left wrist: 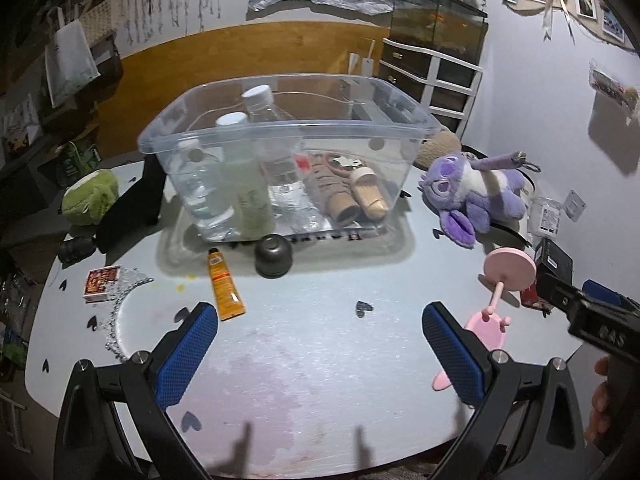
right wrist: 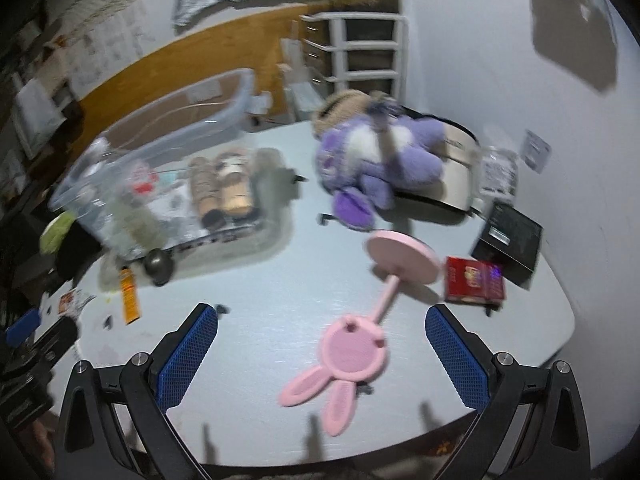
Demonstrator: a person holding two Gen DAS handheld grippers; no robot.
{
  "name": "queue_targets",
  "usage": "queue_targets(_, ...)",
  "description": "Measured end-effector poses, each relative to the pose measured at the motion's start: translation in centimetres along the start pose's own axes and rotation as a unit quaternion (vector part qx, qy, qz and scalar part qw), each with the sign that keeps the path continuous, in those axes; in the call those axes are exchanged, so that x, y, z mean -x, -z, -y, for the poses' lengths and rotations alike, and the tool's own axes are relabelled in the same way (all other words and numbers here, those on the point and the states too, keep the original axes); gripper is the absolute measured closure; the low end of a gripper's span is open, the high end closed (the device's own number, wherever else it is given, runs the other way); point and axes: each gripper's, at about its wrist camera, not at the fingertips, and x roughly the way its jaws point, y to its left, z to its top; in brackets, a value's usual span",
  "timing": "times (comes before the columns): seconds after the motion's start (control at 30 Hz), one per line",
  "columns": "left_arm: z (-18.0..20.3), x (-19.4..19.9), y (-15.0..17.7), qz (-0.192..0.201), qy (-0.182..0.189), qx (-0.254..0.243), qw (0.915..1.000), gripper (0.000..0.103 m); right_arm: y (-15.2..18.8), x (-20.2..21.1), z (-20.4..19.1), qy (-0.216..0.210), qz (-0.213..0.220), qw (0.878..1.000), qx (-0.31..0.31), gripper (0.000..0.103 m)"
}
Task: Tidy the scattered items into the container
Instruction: 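Move the right tool toward the pink bunny mirror on the table, then grasp the pink bunny mirror's round disc with the right tool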
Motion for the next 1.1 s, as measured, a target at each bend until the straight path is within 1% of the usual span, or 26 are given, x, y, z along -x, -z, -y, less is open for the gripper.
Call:
queue_targets(0.03,0.2,-0.1,-0.1,0.001,0.001,-0.001,1.0,0.0,-0.3,-0.5,0.8,0.012,-0.004,1.0,-0.005,0.0)
queue_targets(0.13,0.8,-0.2,-0.3,0.002,-0.002,0.0,1.0,0.0,-0.7,-1.7,2.1,0.049,0.007,0.998,0.03,0.0)
queue_targets(0.23,1.0,-0.2,-0.4,0.003,-0.008,0.005,0.9999,0.0,-1.1,-3.5,3.0,0.082,0.017,0.993,0.088,0.0)
queue_targets(0.33,0.9,-0.2,-0.4,0.004,-0.018,0.013,0.9998,0.0,-1.7,-5.5,4.0,0.099,0.017,0.986,0.134,0.0)
queue_targets(0.5,0.4,0.2,-0.3,0.007,-0.039,0.028,0.9988,0.0,-3.1,-9.2,5.4,0.096,0.006,0.975,0.198,0.0)
queue_targets(0.57,0.2,0.4,-0.2,0.009,-0.047,0.034,0.9983,0.0,-3.4,-10.4,5.7,0.09,-0.006,0.974,0.209,0.0)
queue_targets(0.67,-0.2,0.7,-0.1,0.012,-0.058,0.042,0.9974,0.0,-3.9,-12.2,6.1,0.065,-0.03,0.974,0.213,0.001)
queue_targets(0.73,-0.5,0.9,0.1,0.014,-0.065,0.048,0.9966,0.0,-3.9,-12.9,6.1,0.045,-0.045,0.975,0.214,0.023)
queue_targets(0.8,-0.9,1.0,0.2,0.014,-0.071,0.056,0.9958,0.0,-3.7,-13.7,6.0,0.04,-0.067,0.974,0.212,0.058)
queue_targets(0.83,-1.1,1.1,0.2,0.014,-0.074,0.059,0.9954,0.0,-3.6,-14.1,6.0,0.028,-0.081,0.976,0.202,0.065)
queue_targets(0.87,-1.4,1.2,0.4,0.014,-0.077,0.063,0.9949,0.0,-3.5,-14.3,6.0,0.025,-0.089,0.978,0.189,0.068)
queue_targets(0.93,-1.8,1.3,0.5,0.014,-0.081,0.07,0.9941,0.0,-3.3,-14.1,5.8,0.023,-0.089,0.98,0.175,0.069)
queue_targets(1.03,-2.4,1.4,0.7,0.014,-0.085,0.077,0.9933,0.0,-3.0,-13.5,3.9,-0.006,-0.088,0.98,0.178,0.076)
queue_targets(1.1,-2.8,1.4,0.8,0.013,-0.084,0.079,0.9932,0.0,-2.7,-13.1,2.7,-0.026,-0.088,0.979,0.18,0.082)
